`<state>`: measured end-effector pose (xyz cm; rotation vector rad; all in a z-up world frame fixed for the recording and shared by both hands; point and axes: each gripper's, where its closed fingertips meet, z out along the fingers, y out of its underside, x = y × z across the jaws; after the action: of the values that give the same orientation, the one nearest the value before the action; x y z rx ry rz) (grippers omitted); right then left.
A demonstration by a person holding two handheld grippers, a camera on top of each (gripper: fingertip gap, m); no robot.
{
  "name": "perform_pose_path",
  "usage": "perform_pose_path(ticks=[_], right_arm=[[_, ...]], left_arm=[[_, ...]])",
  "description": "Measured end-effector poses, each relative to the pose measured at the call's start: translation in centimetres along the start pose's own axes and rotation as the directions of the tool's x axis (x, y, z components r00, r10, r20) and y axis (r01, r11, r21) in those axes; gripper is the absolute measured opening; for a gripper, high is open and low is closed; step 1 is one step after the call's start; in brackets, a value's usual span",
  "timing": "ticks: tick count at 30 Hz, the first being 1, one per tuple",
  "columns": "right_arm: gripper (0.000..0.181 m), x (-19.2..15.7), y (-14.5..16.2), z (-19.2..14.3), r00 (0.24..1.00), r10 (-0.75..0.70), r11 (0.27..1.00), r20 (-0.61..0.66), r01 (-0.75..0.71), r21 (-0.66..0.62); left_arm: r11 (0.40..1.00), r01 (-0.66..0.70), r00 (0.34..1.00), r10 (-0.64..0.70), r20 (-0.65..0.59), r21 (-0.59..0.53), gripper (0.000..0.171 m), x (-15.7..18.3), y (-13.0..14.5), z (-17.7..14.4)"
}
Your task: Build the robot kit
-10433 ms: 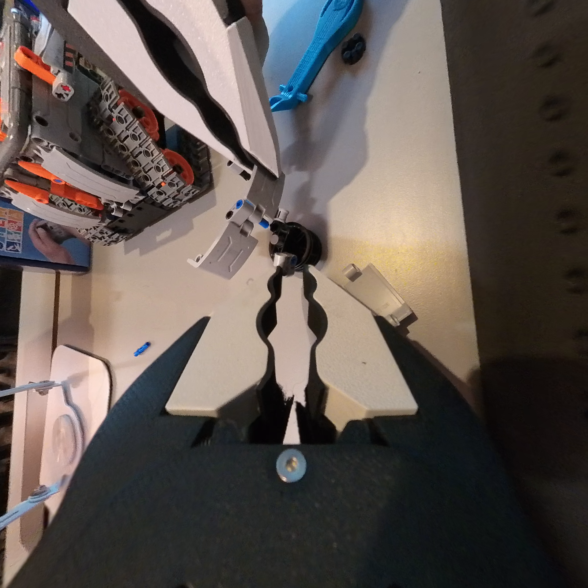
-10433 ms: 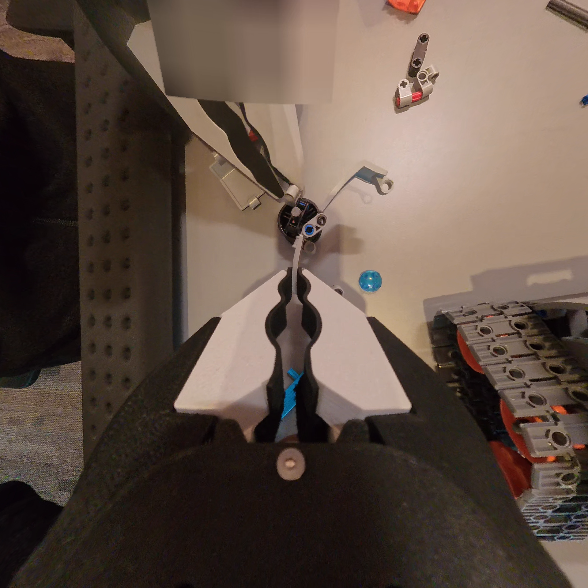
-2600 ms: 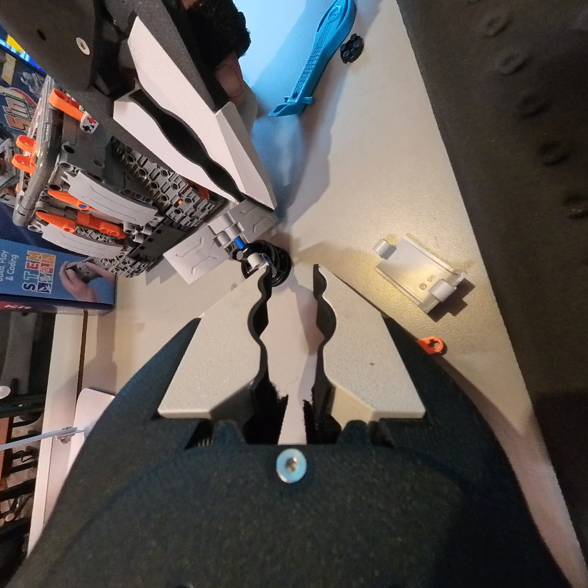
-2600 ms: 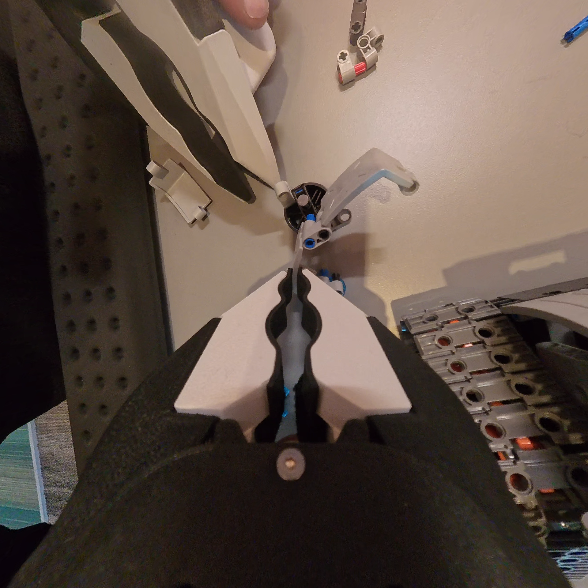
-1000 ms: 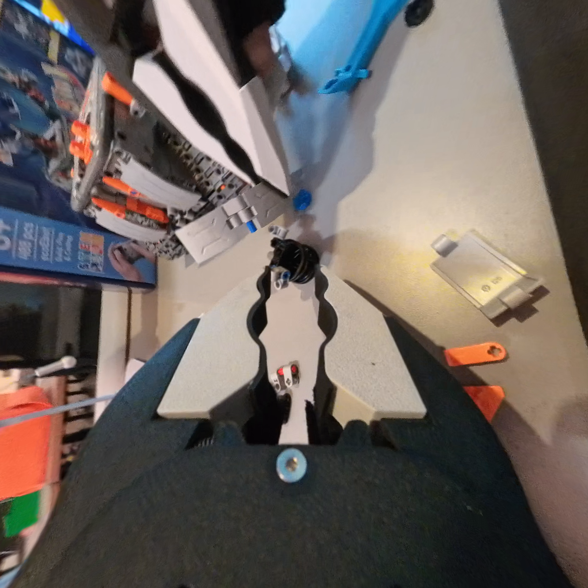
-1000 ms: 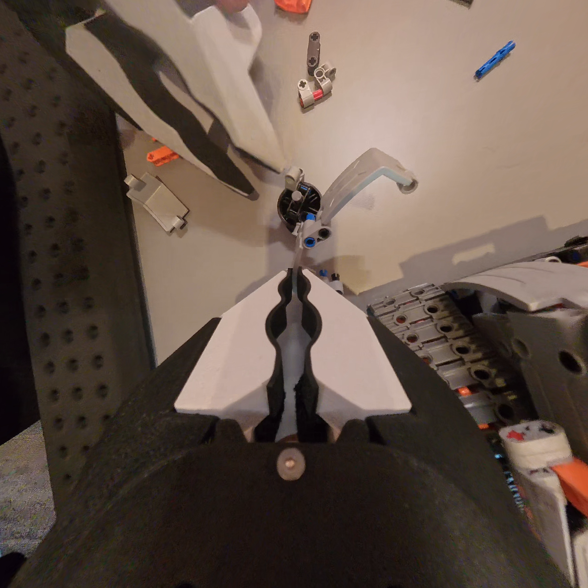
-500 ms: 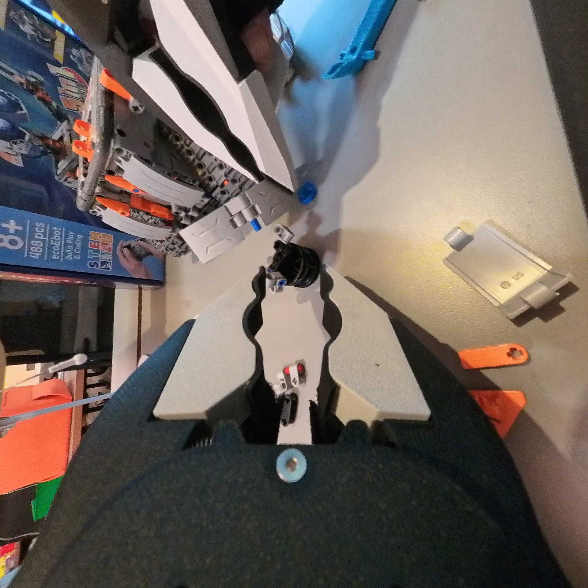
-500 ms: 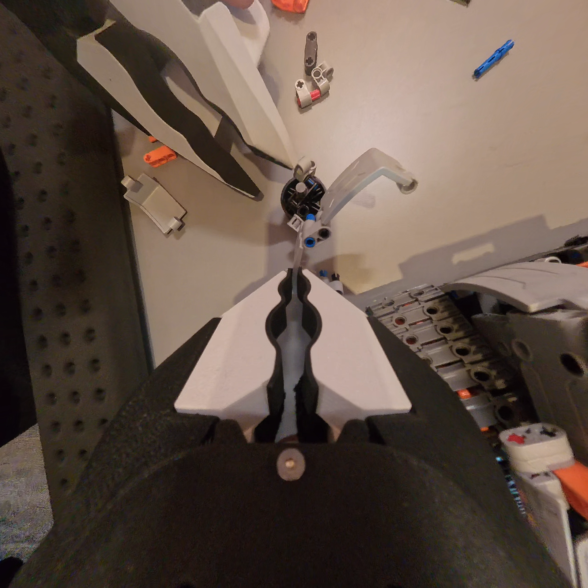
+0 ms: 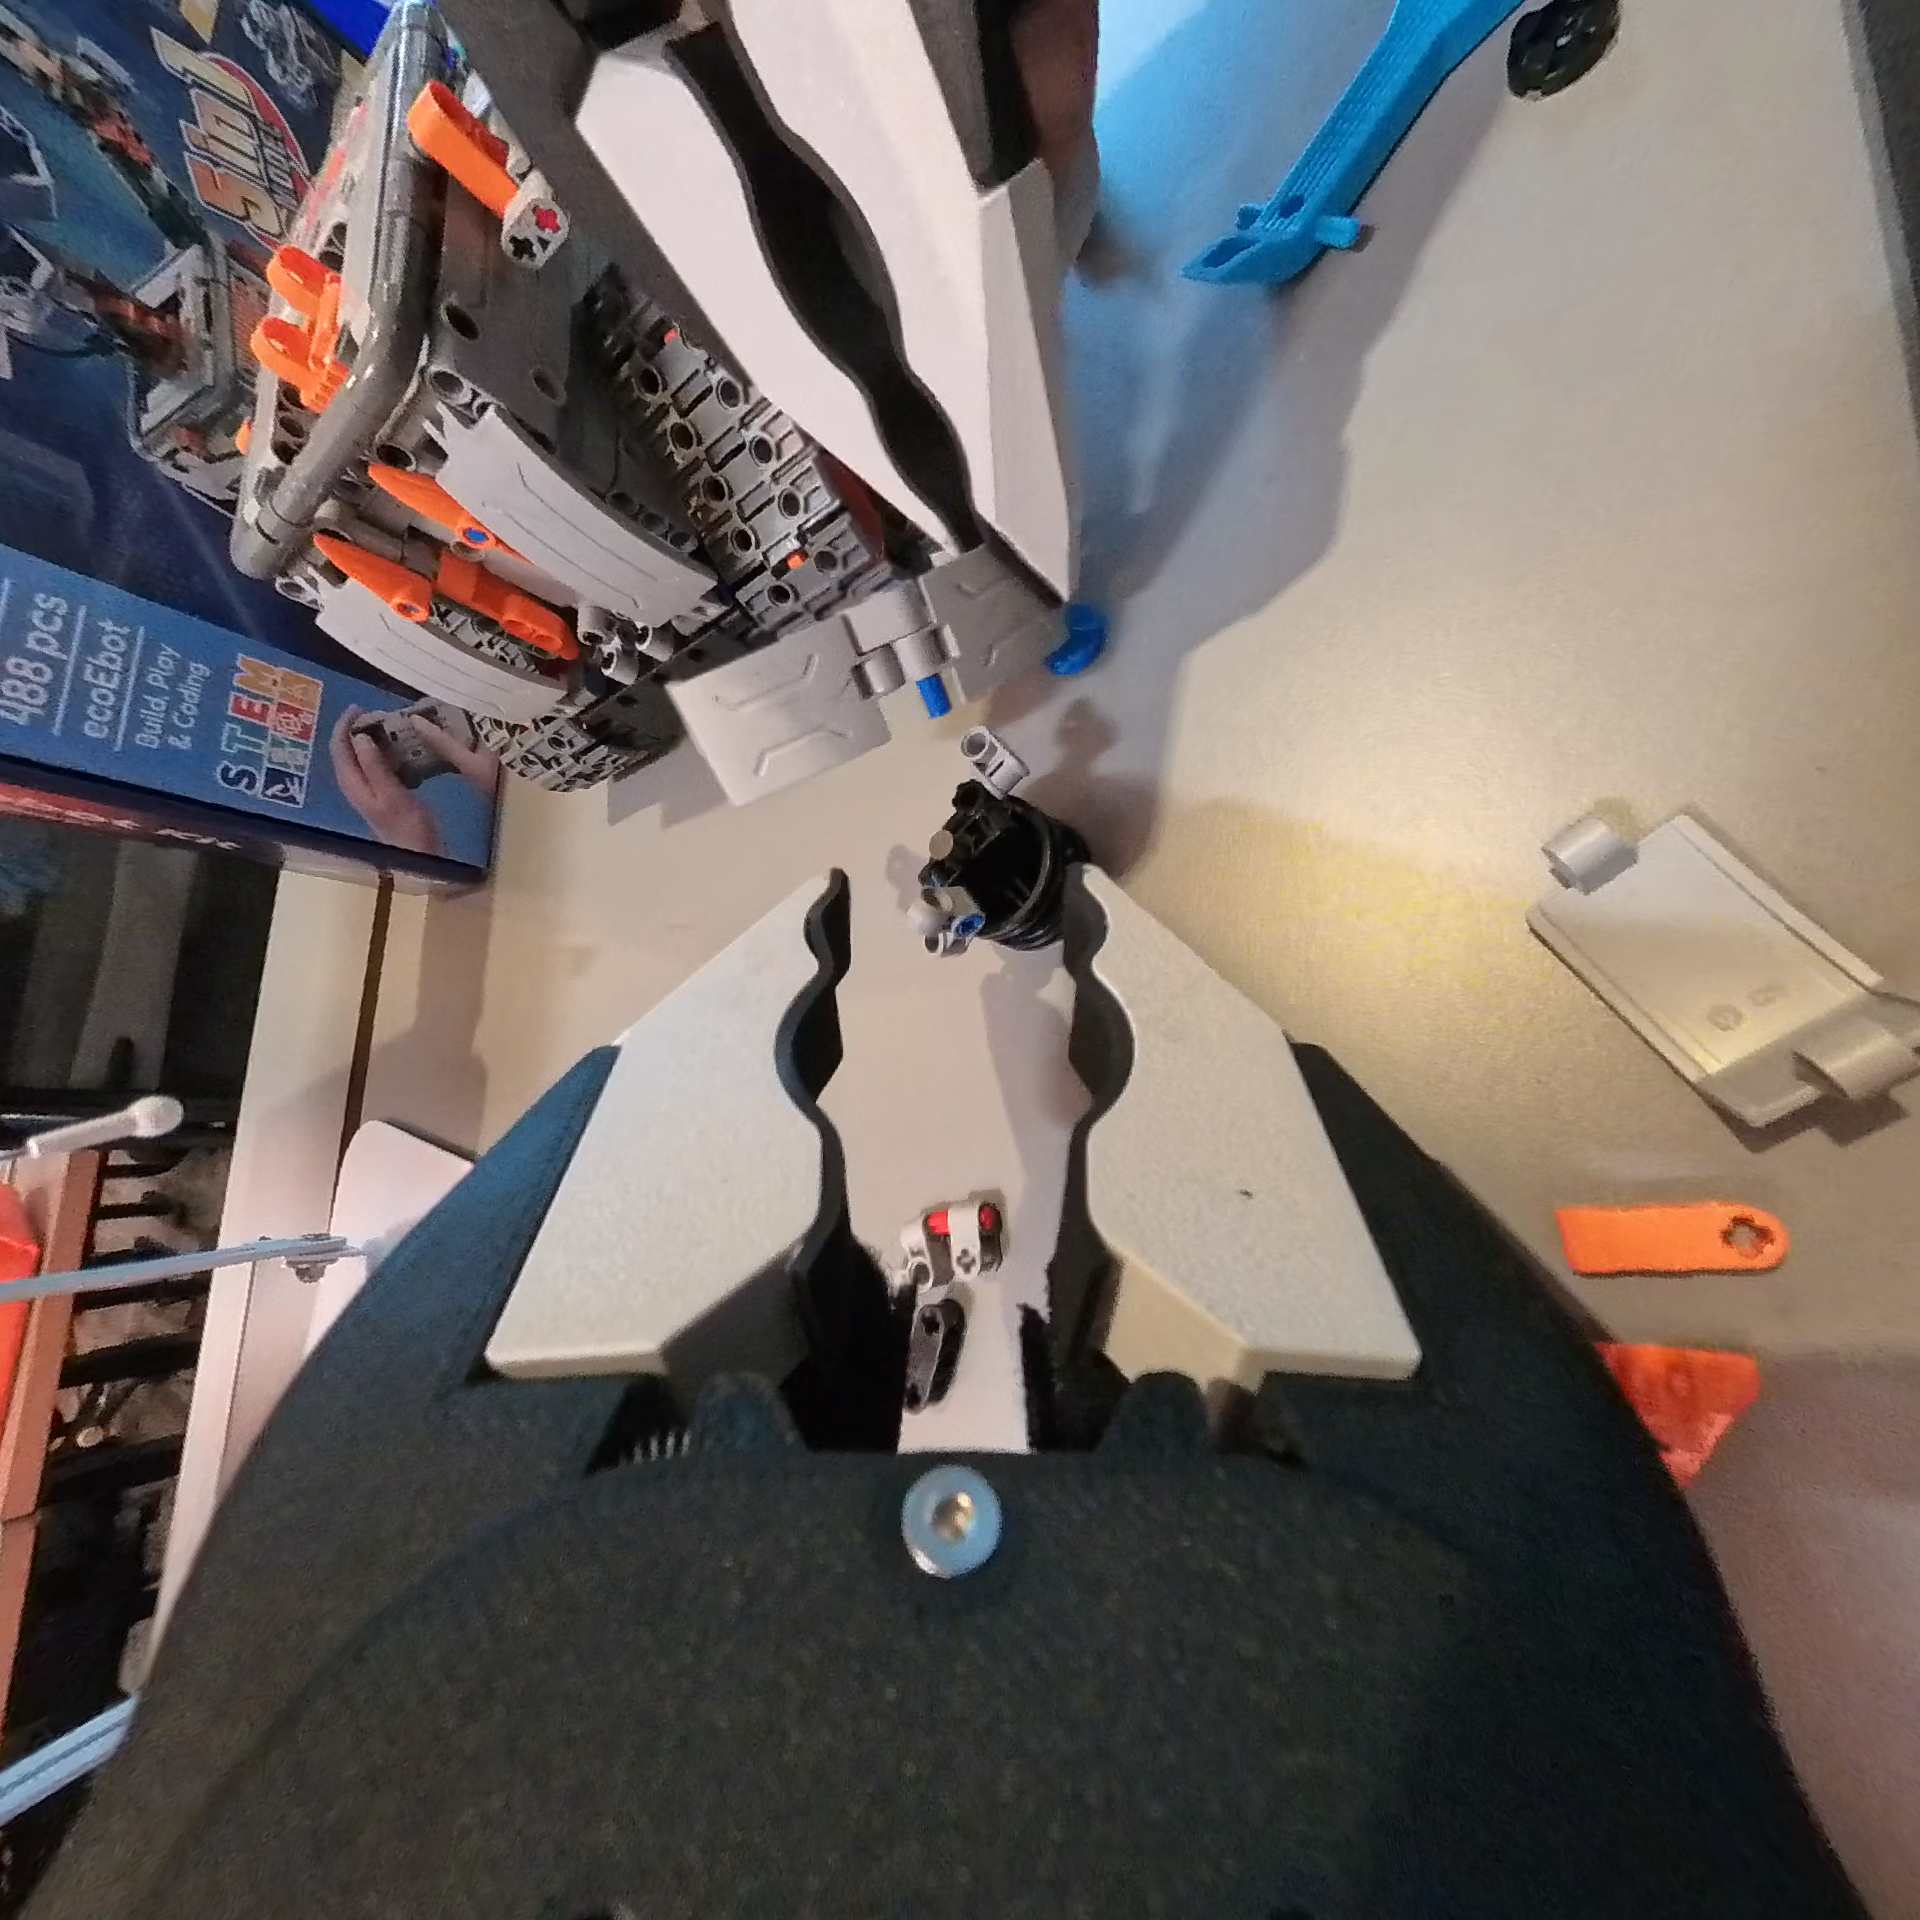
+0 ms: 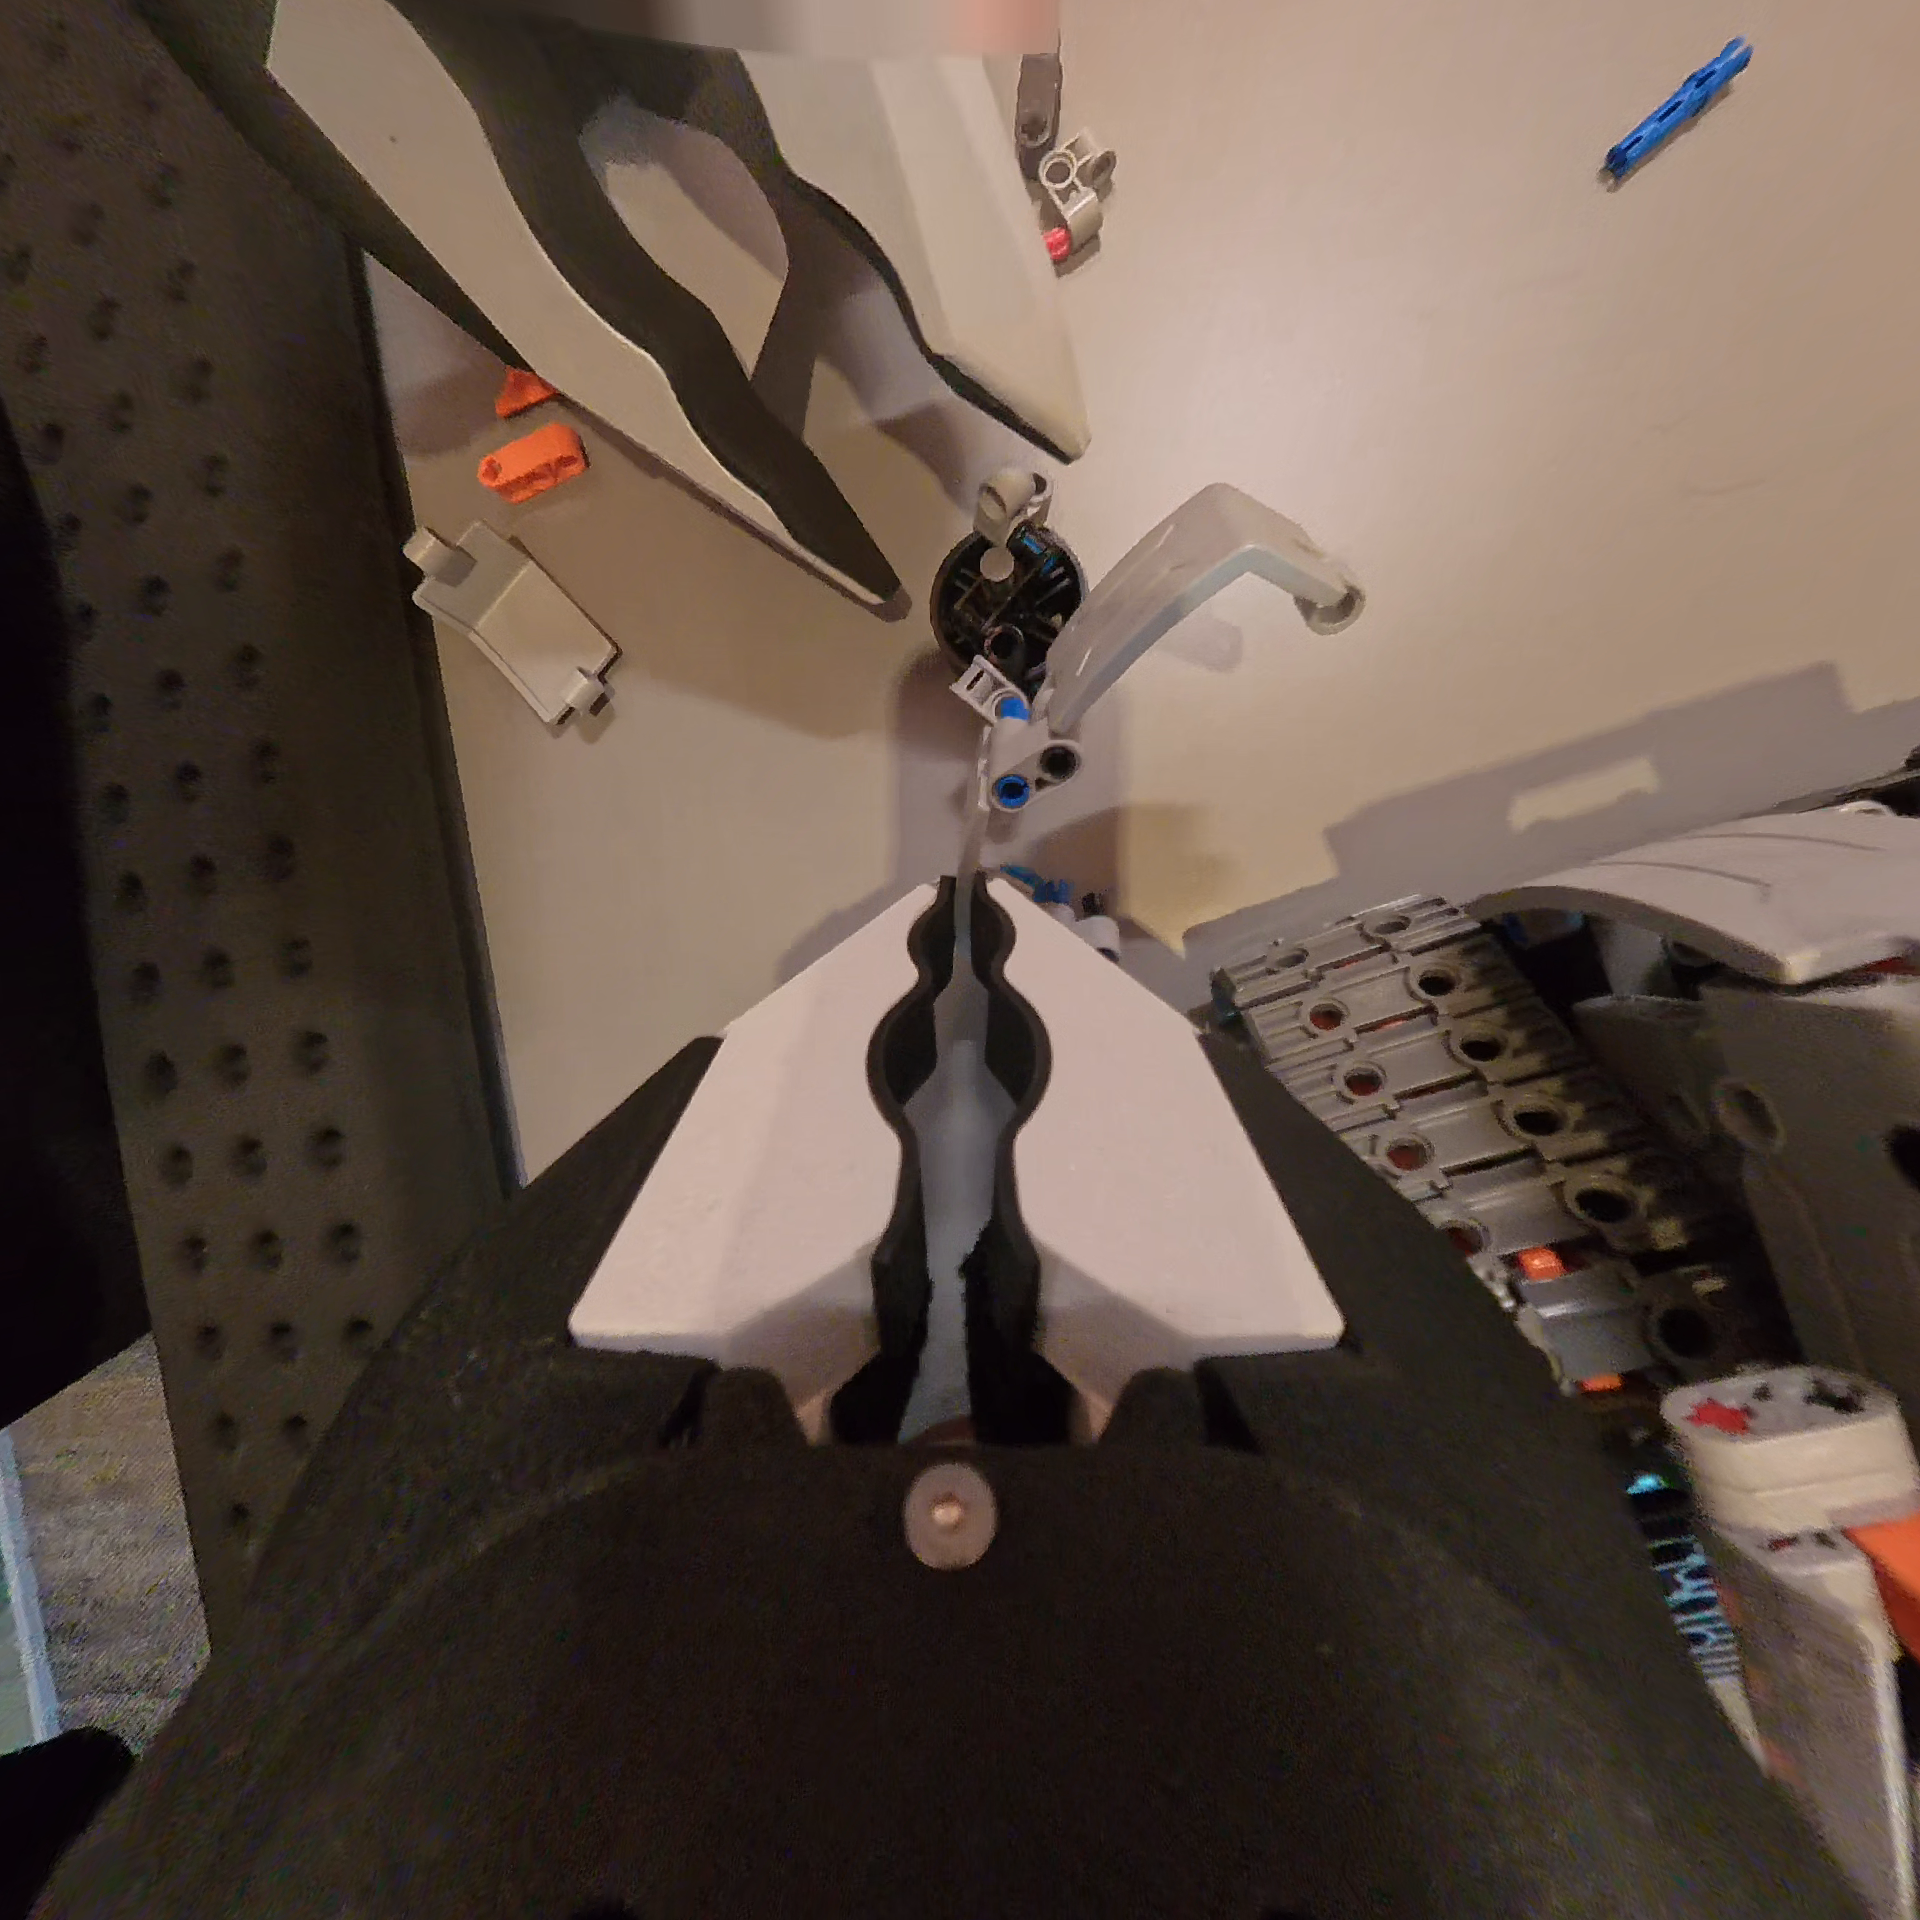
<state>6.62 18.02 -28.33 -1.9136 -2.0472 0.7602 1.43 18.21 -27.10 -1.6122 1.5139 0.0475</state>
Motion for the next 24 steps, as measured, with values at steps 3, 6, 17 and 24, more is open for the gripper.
perform_pose_path(ticks=[3,6,17,24], right_arm=[[0.000,0.0,0.3,0.2,1.000,0.000,1.000,-0.001,0.000,-0.017],[0.000,-0.2,0.4,0.2,1.000,0.001,1.000,0.010,-0.001,-0.027],[0.000,-0.6,0.4,0.4,0.999,0.005,1.000,0.036,-0.004,-0.019],[0.000,-0.5,0.5,0.3,0.999,0.005,1.000,0.035,-0.005,-0.017]], left_arm=[[1.000,0.031,0.999,-0.031,-0.021,-0.002,0.039,0.1,0.0,0.3],[0.997,0.068,0.996,-0.070,-0.061,-0.022,0.041,0.6,0.4,0.9],[0.988,0.149,0.977,-0.152,-0.153,-0.027,0.034,1.6,0.5,2.2],[0.991,0.134,0.974,-0.133,-0.181,-0.009,0.032,1.9,0.3,2.1]])
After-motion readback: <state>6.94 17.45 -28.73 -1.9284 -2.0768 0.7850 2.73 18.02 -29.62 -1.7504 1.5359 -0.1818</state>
